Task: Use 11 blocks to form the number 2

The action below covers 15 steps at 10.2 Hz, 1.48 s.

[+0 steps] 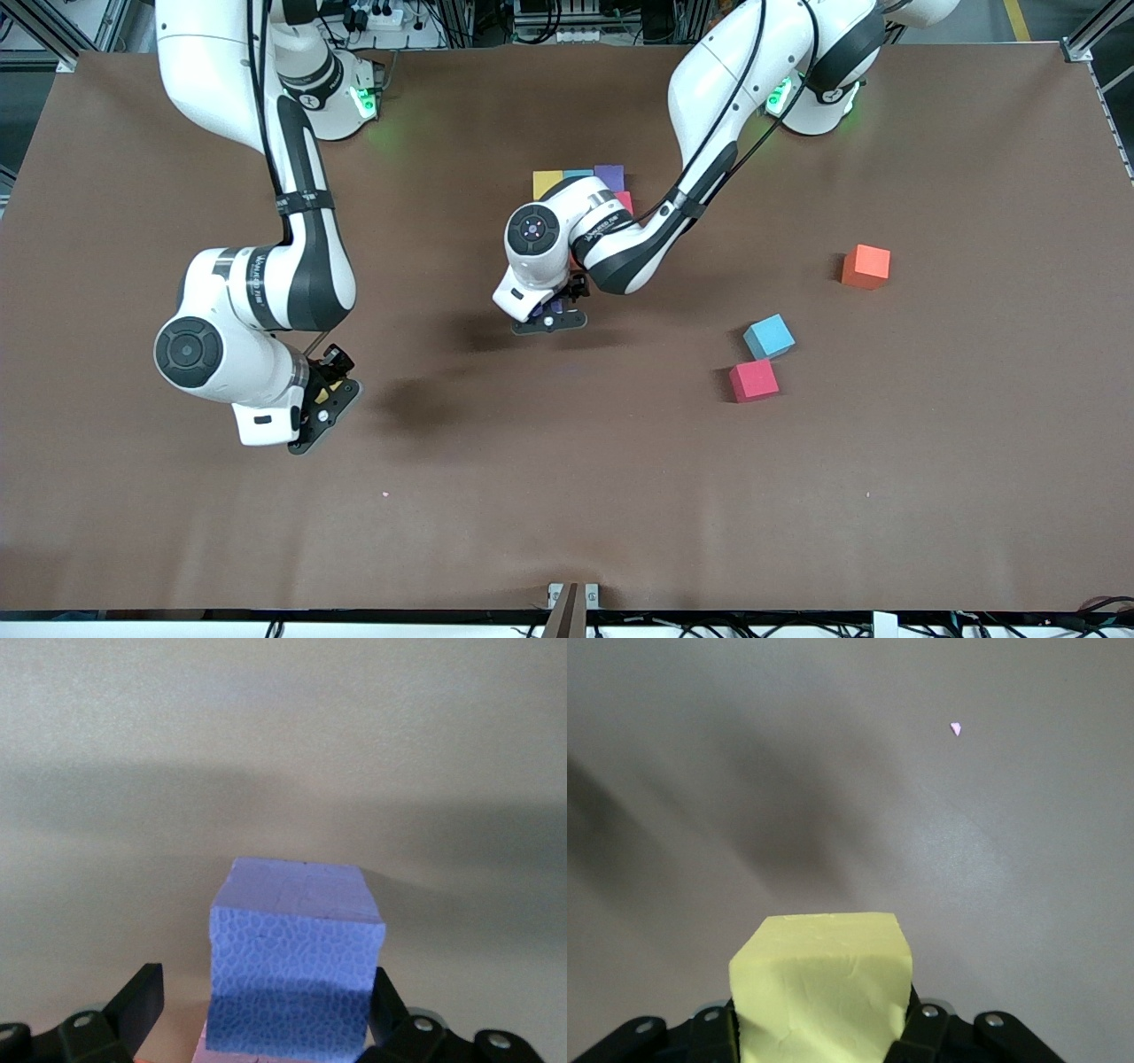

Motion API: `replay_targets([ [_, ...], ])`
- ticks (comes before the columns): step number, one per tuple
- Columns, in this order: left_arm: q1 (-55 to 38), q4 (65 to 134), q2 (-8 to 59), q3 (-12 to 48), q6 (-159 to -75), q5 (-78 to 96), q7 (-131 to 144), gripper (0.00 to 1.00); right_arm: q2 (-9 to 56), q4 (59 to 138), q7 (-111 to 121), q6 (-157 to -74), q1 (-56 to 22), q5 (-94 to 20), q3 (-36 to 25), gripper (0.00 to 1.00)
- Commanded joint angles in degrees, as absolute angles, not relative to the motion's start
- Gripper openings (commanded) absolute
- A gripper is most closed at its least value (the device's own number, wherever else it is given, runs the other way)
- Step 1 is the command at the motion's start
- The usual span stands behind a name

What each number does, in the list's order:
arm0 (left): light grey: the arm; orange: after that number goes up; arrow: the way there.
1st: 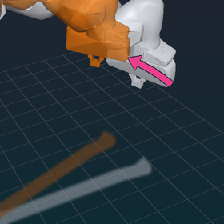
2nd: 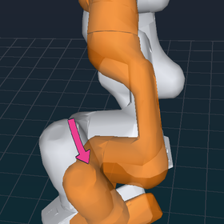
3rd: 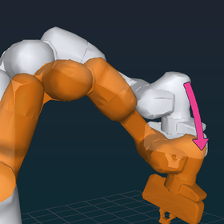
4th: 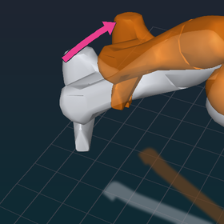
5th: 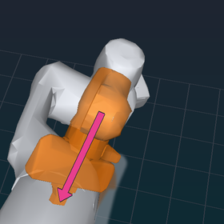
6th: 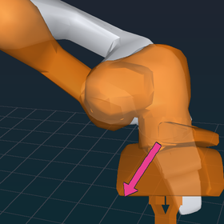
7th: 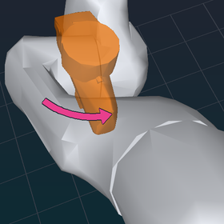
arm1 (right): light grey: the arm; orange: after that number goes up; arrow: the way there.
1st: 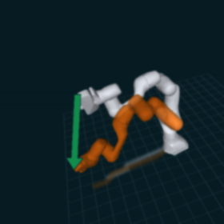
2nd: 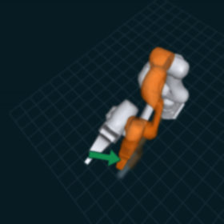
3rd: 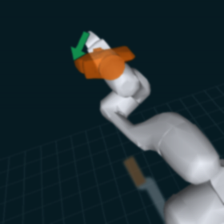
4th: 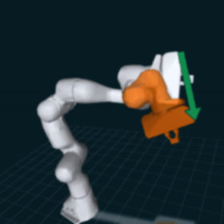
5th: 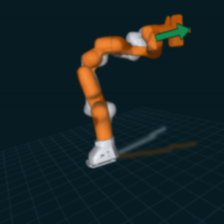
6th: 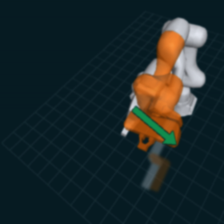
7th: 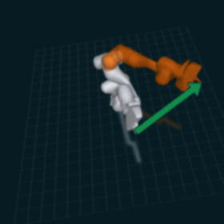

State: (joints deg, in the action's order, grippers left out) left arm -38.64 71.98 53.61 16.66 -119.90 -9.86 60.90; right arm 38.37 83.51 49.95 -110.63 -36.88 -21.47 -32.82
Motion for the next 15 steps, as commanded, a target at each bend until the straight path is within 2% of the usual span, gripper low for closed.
replay_targets([
  [1,-39.02,72.68,52.56,16.08,-118.74,-9.32,60.73,1.0,38.14,83.15,50.8,-110.57,-36.56,-22.15,-32.43,0.1],
  [12,-38.85,71.38,52.12,16.52,-115.66,-6.96,62.14,1.0,37.53,82.79,52.03,-110.04,-37.62,-22.32,-31.73,0.1],
  [15,-38.06,71.19,44.86,16.0,-115.75,-6.77,68.89,1.0,37.35,82.62,52.47,-110.13,-38.32,-22.24,-29.8,0.1],
])
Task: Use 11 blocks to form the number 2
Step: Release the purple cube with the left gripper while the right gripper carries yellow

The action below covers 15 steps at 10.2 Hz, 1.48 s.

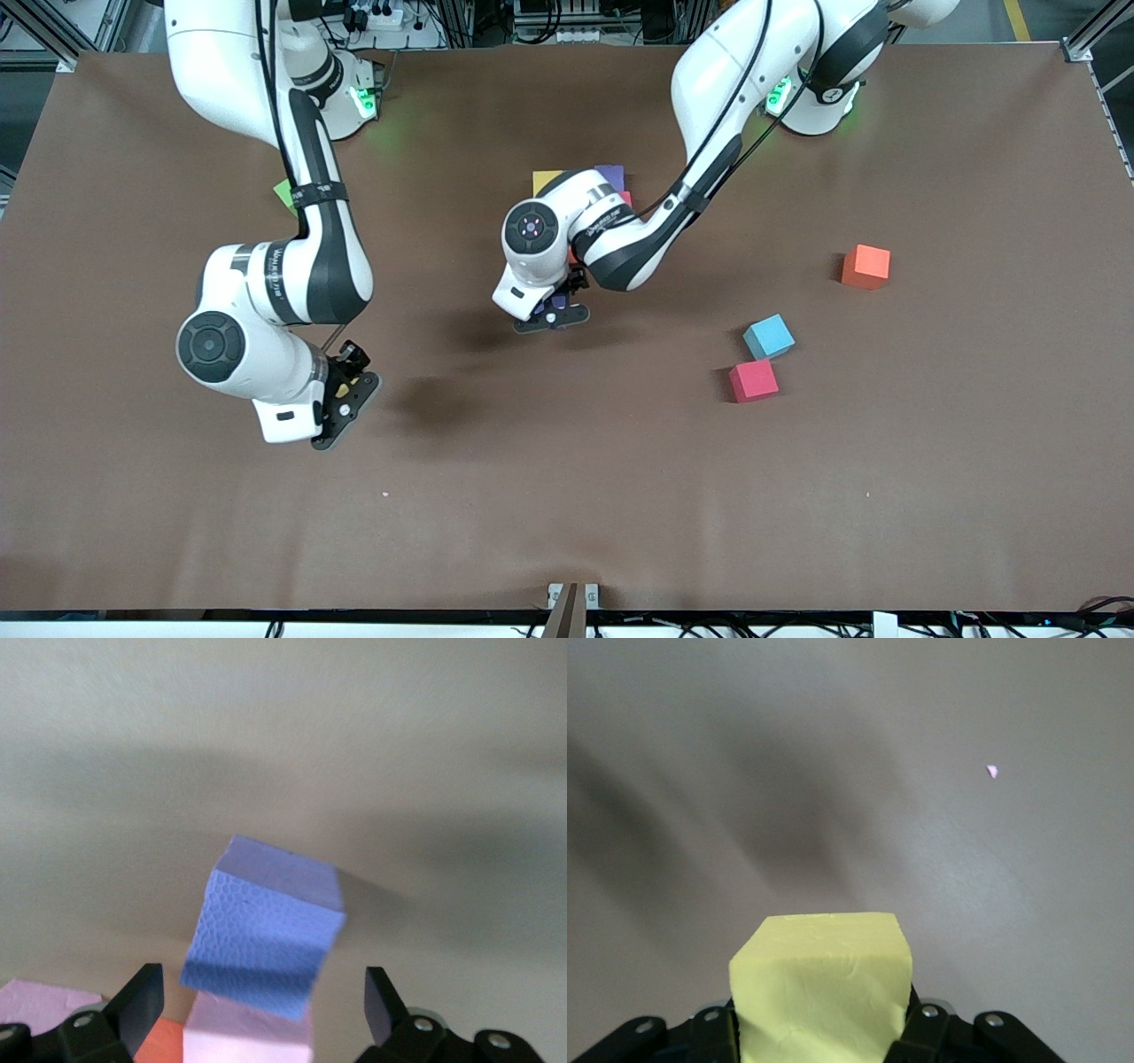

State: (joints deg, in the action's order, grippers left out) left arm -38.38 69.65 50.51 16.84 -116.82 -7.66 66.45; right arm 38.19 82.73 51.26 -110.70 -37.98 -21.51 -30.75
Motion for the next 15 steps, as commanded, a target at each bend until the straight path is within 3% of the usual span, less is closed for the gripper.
replay_targets([
  [1,-36.93,72.06,40.73,15.39,-115.14,-7.12,68.73,1.0,37.35,82.44,53.43,-110.13,-38.58,-22.32,-29.36,0.1],
  [6,-15.69,74.78,29.64,16.17,-96.7,-5.27,50.76,1.0,37.53,79.89,55.1,-110.21,-41.47,-22.15,-24.26,0.1],
  [9,-5.92,81.02,29.61,16.17,-96.94,-6.15,42.47,1.0,38.05,77.44,57.74,-110.48,-47.53,-21.97,-21.28,0.11],
  [12,-3.7,89.01,31.98,16.08,-107.1,-7.81,37.62,1.0,39.46,75.77,57.39,-110.83,-53.07,-21.88,-17.41,0.1],
  [15,-4.3,87.9,35.93,16.08,-109.94,-8.7,37.62,1.0,42.52,73.31,56.08,-113.54,-56.86,-22.24,-17.23,0.1],
])
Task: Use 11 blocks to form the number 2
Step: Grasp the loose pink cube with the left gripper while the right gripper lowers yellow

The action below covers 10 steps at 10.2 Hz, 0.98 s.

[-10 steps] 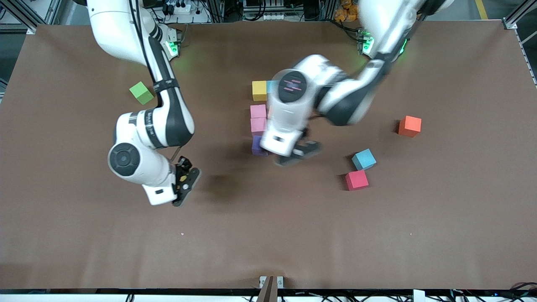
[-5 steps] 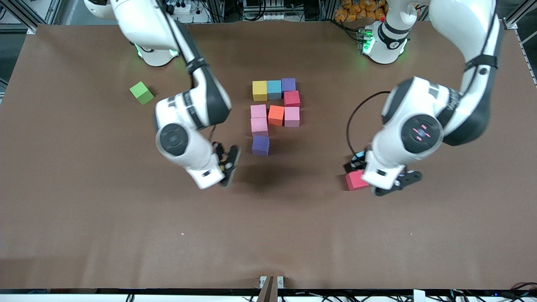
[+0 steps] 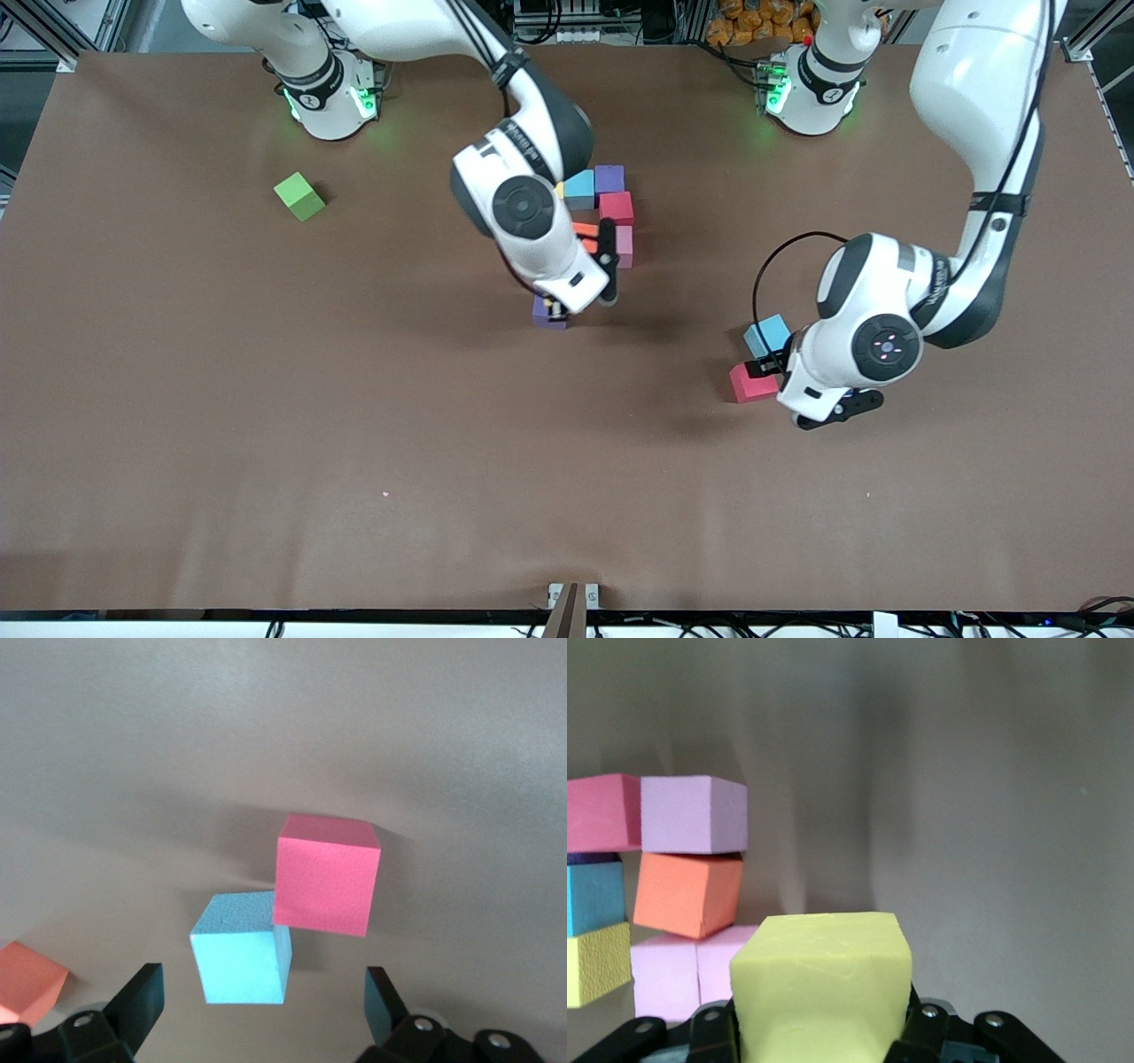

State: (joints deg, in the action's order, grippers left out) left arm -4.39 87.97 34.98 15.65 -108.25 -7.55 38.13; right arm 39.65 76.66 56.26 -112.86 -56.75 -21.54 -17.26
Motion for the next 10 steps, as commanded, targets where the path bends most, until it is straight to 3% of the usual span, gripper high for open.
replay_targets([
  [1,-4.22,87.89,37.43,16.0,-112.3,-8.7,37.62,1.0,43.93,72.69,54.86,-115.21,-57.91,-22.24,-17.05,0.1],
  [10,-4.13,87.89,42.8,16.0,-122.95,-8.0,37.79,1.0,49.57,73.3,54.31,-120.93,-59.33,-21.89,-17.05,0.09],
])
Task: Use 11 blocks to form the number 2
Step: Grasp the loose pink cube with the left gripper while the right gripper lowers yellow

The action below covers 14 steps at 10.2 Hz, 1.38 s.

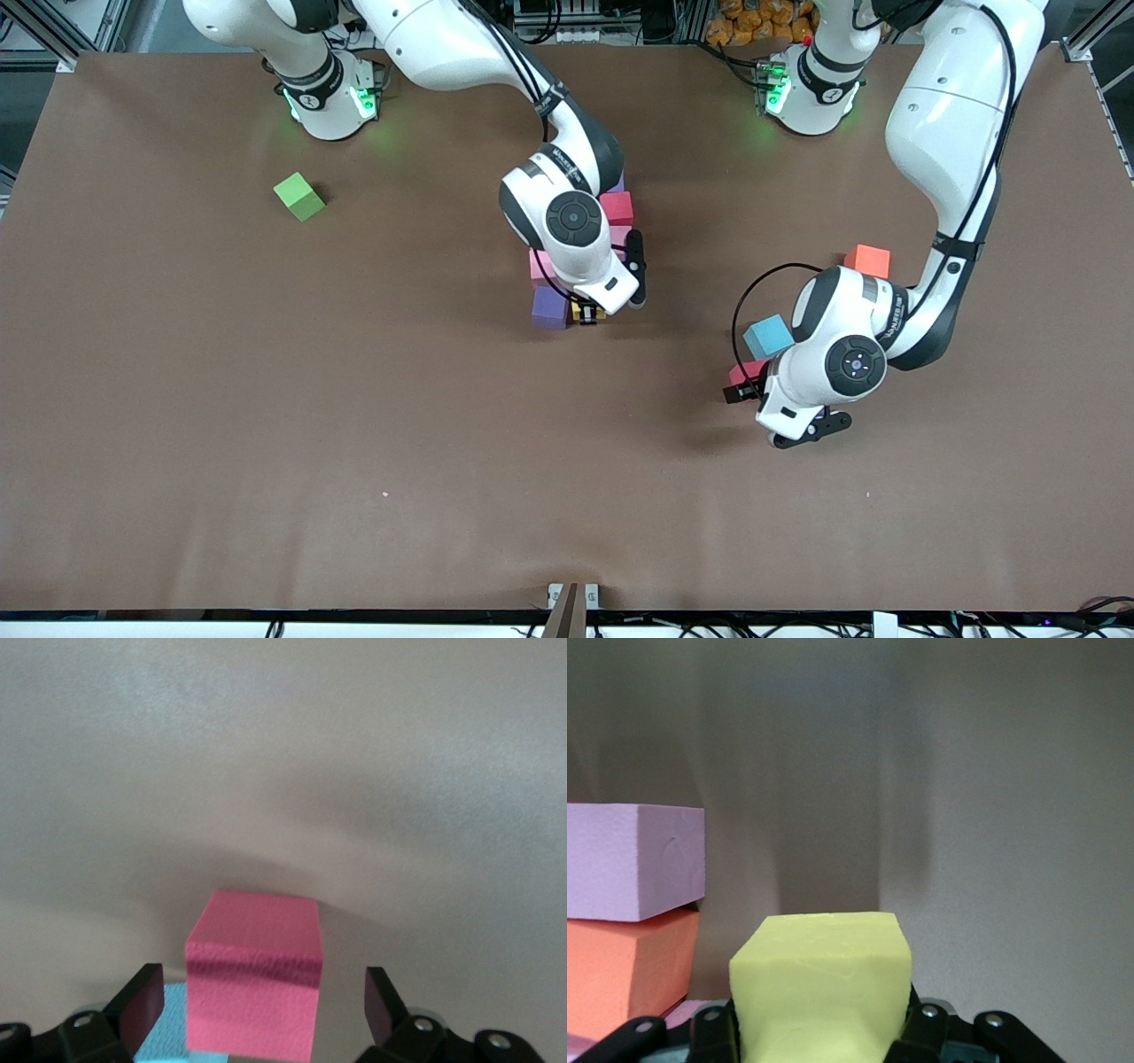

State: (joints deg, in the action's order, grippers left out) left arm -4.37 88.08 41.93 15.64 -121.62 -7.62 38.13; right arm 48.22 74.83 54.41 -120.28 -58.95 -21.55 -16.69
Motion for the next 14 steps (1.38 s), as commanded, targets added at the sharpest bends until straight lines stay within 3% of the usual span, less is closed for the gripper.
replay_targets([
  [1,-4.13,87.89,43.24,16.0,-122.96,-8.35,37.79,1.0,49.92,73.39,54.58,-121.89,-59.41,-21.8,-17.05,0.09],
  [6,-4.04,87.98,44.03,15.82,-122.96,-8.53,37.71,0.97,49.92,76.02,61.33,-122.52,-59.77,-21.18,-17.14,0.09],
  [11,-4.57,87.89,43.77,15.82,-123.22,-7.73,44.44,0.44,49.13,79.1,64.68,-122.61,-59.59,-20.04,-17.31,0.09],
  [12,-5.09,87.63,43.77,15.82,-123.22,-7.91,48.13,0.37,49.13,79.28,64.69,-122.78,-59.59,-20.04,-17.31,0.09],
  [14,-5.27,86.92,43.42,16.17,-123.22,-7.65,53.76,0.33,49.13,79.45,64.69,-122.78,-59.68,-20.04,-17.31,0.1],
])
